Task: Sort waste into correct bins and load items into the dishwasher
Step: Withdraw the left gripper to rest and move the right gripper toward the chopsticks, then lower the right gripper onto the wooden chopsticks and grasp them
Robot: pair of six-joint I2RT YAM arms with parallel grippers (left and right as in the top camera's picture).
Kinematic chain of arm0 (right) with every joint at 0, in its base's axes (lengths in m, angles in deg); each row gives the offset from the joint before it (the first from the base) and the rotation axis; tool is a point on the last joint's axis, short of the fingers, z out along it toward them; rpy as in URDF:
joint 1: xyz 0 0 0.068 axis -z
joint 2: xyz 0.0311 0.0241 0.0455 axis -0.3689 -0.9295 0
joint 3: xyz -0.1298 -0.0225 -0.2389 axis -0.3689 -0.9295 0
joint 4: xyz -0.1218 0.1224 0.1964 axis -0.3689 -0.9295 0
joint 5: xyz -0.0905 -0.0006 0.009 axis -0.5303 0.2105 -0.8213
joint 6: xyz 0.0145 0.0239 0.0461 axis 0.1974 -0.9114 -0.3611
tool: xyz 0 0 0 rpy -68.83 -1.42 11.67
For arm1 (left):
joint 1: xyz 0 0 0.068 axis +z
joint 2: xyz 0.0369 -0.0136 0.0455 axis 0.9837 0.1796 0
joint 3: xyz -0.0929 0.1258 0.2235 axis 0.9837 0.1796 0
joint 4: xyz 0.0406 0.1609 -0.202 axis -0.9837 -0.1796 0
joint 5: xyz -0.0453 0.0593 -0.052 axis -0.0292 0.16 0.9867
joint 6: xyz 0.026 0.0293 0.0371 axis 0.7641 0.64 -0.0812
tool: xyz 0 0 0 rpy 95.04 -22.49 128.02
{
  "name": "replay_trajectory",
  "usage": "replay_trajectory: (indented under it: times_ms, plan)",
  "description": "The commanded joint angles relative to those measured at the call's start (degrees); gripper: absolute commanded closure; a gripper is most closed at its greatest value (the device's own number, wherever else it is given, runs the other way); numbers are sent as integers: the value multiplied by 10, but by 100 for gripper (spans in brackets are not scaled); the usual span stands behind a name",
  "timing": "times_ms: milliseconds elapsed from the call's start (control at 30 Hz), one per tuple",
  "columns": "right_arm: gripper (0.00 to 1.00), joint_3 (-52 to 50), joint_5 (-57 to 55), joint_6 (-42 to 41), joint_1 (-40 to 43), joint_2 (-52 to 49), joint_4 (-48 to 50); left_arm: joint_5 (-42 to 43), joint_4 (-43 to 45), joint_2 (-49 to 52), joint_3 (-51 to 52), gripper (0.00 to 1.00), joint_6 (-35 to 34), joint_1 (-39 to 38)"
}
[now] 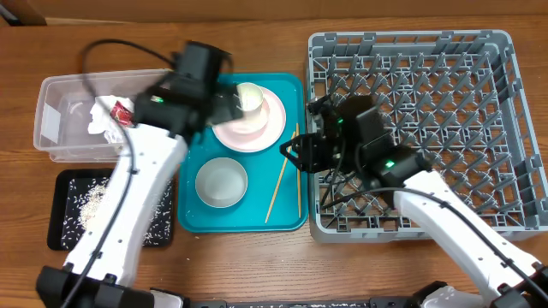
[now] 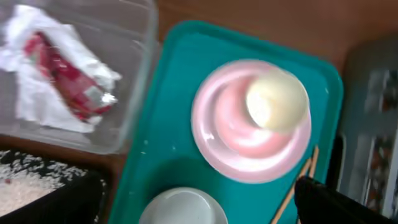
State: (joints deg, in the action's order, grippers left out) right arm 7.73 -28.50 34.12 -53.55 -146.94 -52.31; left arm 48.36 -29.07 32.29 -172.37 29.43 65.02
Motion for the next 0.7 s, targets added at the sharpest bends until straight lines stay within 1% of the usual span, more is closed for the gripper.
replay_trajectory:
  times_ms: [0, 67, 133, 200, 300, 433, 667]
  plan:
    - [69, 8, -211, -100, -68, 3, -7, 14, -16, 0, -47, 0, -45, 87]
    - [72, 8, -310, -144, -106, 2, -15, 34, -25, 0, -49, 0, -44, 130]
    - [72, 8, -411, -190, -142, -6, -33, 43, -37, 1, -49, 0, -44, 170]
    - [72, 8, -457, -224, -161, -19, -48, 40, -58, 1, -49, 0, -44, 207]
    - [71, 8, -462, -266, -172, -56, -45, 41, -82, 2, -49, 0, -45, 256]
    - [71, 8, -460, -280, -173, -101, -31, 43, -81, 2, -49, 0, -44, 292]
    - [74, 8, -431, -285, -173, -142, 14, 42, -81, 2, -49, 0, -44, 300]
